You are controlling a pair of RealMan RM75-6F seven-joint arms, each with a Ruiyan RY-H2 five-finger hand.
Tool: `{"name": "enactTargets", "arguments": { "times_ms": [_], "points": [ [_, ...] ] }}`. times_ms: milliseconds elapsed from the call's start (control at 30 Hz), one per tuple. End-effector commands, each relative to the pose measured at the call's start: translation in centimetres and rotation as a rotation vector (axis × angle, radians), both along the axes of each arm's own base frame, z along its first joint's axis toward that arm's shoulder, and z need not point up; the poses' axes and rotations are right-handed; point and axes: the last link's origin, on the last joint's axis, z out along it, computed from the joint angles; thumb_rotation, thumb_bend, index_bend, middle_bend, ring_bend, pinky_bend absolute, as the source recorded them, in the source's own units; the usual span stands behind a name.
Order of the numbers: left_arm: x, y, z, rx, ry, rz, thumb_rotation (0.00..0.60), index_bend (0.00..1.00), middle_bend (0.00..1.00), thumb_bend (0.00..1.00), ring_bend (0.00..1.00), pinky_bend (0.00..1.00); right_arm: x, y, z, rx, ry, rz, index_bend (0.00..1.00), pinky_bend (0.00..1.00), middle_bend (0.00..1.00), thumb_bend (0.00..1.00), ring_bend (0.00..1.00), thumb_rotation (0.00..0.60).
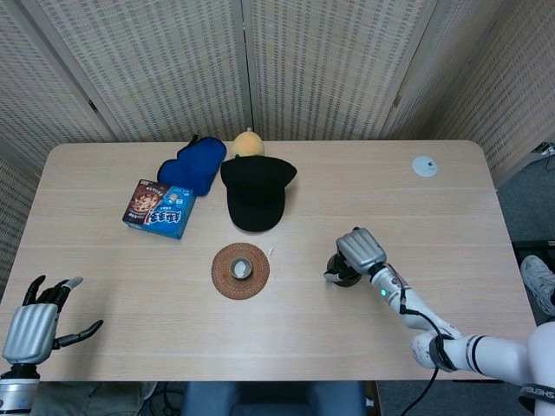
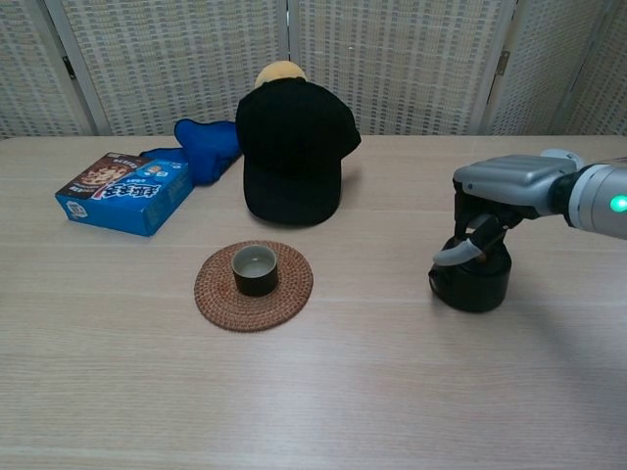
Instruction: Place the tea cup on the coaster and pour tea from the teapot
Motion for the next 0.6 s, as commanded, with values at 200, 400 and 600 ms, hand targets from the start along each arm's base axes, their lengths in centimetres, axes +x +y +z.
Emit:
{"name": "enactTargets", "arguments": {
  "times_ms": [200,400,600],
  "points": [
    [-0.1,0.06,-0.06,-0.002,-0.001,0.003,0.111,0.19,0.23,0.06,0.29,0.05,-0.44,0.18,-0.35,0.01,0.023,0.001,1.0,0.33,1.0,0.0,0.91,0.274],
    [-0.17,0.04,-0.05,-0.001,0.001,0.002,0.112,0.19,0.23,0.06,0.29,0.04,-0.54,0.25,-0.22,0.006,0.025,-0.016,0.98,0.3,0.88,0.0,0.75,0.275],
    [-0.16,0.02,-0.05,0.0,0.0,0.002,0.11,0.19,0.23,0.06,0.29,0.04,-0.01,0.49,0.28,0.0,-0.014,-0.029,0.67,0.24,0.57,0.0,0.44,0.276]
  ]
}}
